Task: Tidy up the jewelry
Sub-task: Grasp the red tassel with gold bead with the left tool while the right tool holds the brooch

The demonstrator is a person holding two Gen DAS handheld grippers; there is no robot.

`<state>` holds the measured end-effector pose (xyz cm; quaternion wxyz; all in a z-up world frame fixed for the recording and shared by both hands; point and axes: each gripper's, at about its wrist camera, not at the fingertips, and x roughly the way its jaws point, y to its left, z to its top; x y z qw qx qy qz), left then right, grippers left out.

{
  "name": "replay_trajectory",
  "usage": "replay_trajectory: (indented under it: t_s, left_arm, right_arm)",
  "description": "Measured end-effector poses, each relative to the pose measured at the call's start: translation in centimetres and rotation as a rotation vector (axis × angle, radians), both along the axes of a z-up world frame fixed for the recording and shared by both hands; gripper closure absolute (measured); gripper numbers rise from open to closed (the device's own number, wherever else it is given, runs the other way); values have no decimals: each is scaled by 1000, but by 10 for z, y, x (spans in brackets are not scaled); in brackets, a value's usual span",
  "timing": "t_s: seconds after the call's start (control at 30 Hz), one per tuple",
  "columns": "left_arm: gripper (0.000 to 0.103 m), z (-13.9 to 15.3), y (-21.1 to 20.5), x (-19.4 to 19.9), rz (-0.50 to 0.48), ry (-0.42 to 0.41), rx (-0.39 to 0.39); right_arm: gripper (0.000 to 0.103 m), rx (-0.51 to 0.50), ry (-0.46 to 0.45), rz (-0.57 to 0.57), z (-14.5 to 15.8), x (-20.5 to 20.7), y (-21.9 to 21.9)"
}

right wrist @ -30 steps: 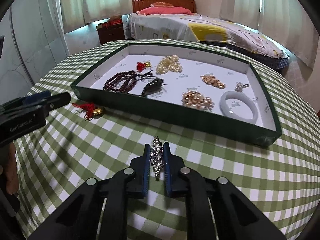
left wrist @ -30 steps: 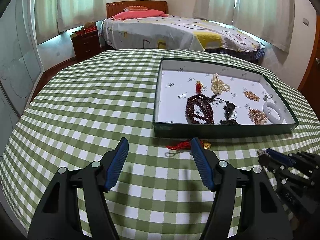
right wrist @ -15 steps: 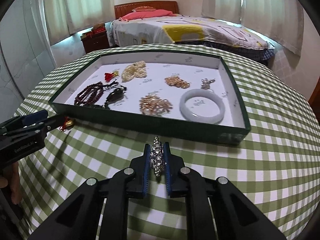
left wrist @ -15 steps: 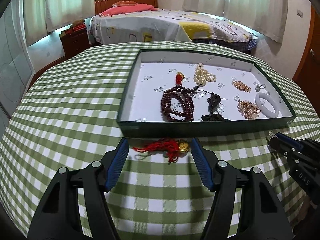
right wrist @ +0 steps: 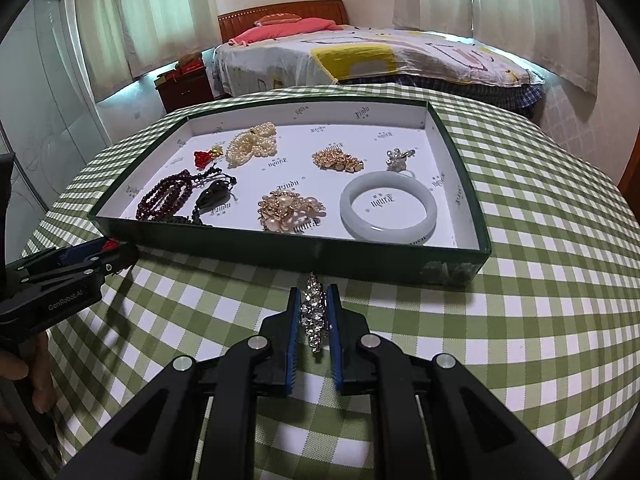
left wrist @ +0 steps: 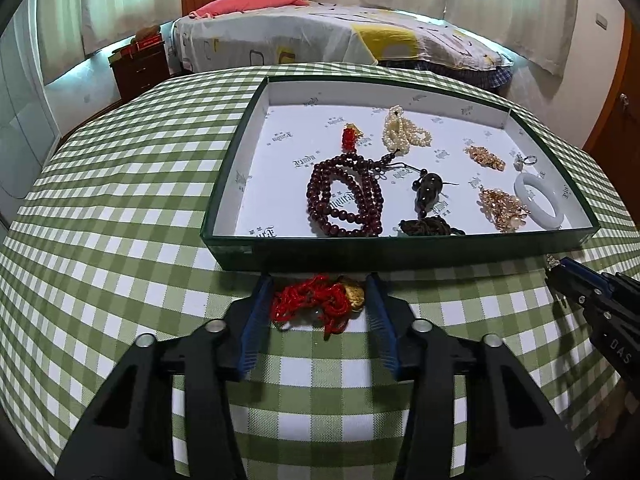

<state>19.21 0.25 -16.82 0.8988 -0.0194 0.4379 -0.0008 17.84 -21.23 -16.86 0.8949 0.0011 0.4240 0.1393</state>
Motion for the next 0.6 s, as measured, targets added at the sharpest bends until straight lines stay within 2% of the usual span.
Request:
replay_trajectory:
  t_s: [0.03,0.13,0.33,0.6]
  left_arm:
    - [72,1,0,0,-3,-1,0]
    - [81,1,1,-2,-15,-3,-6]
    - [86,2,1,-5,-27,-9,-24]
    - [87,10,-2,-19,-45,-39,-32]
  right_arm:
    - [89,0,0,0,0,0,0]
    - [89,0,0,0,0,0,0]
    - [89,-1,0,0,0,0,0]
    - [89,-1,-4,0,0,-1,0]
